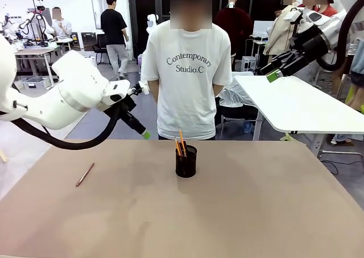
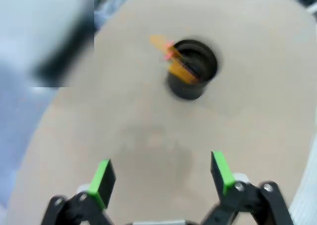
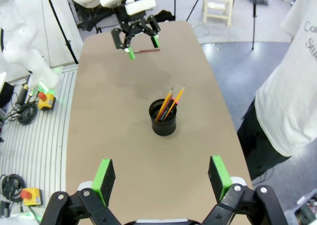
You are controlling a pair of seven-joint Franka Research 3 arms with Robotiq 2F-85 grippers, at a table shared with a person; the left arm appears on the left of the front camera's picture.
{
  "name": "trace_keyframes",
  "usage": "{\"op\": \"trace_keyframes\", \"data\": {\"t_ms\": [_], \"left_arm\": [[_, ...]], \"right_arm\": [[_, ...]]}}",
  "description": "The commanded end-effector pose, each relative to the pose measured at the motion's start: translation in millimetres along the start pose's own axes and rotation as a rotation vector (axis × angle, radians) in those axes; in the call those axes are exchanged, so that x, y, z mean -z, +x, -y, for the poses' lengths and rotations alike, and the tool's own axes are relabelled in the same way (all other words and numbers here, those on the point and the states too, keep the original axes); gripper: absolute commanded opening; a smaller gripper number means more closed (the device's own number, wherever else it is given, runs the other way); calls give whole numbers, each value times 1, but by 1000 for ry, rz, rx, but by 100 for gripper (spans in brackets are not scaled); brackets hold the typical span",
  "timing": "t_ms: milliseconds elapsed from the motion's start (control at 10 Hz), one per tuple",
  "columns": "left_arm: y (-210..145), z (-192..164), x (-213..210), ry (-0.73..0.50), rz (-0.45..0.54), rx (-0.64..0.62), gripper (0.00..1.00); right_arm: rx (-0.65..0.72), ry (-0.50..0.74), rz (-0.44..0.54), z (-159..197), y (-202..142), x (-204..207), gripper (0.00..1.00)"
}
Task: Place the pens into the pen holder.
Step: Pick up a writing instrument from the table and place it into the Pen holder.
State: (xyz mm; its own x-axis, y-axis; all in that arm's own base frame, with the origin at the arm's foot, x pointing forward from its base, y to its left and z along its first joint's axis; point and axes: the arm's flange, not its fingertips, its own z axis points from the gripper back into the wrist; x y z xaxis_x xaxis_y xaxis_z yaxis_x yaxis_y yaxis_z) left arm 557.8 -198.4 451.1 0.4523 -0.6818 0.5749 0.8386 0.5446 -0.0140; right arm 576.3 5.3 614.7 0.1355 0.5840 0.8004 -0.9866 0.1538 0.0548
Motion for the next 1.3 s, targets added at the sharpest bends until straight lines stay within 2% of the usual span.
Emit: {"op": "trace_keyframes", "data": {"t_ms": [0,400,700,800,1000,1100,1200], "left_arm": [[-7,-1,5,122,-237,-161,100],[-57,-29,-4,304,-511,-472,100],[-83,-48,-12,291,-559,-606,100],[-88,-54,-12,341,-555,-626,100],[-88,-56,-11,347,-517,-579,100],[-92,-52,-12,323,-567,-599,100],[-92,-52,-12,323,-567,-599,100]], "right_arm": [[-3,2,-1,0,1,-1,100],[-3,2,-1,0,1,-1,100],[-3,2,-1,0,1,-1,100],[-3,2,-1,0,1,-1,100],[-3,2,-1,0,1,-1,100],[-3,2,-1,0,1,-1,100],[-3,2,-1,0,1,-1,100]]}}
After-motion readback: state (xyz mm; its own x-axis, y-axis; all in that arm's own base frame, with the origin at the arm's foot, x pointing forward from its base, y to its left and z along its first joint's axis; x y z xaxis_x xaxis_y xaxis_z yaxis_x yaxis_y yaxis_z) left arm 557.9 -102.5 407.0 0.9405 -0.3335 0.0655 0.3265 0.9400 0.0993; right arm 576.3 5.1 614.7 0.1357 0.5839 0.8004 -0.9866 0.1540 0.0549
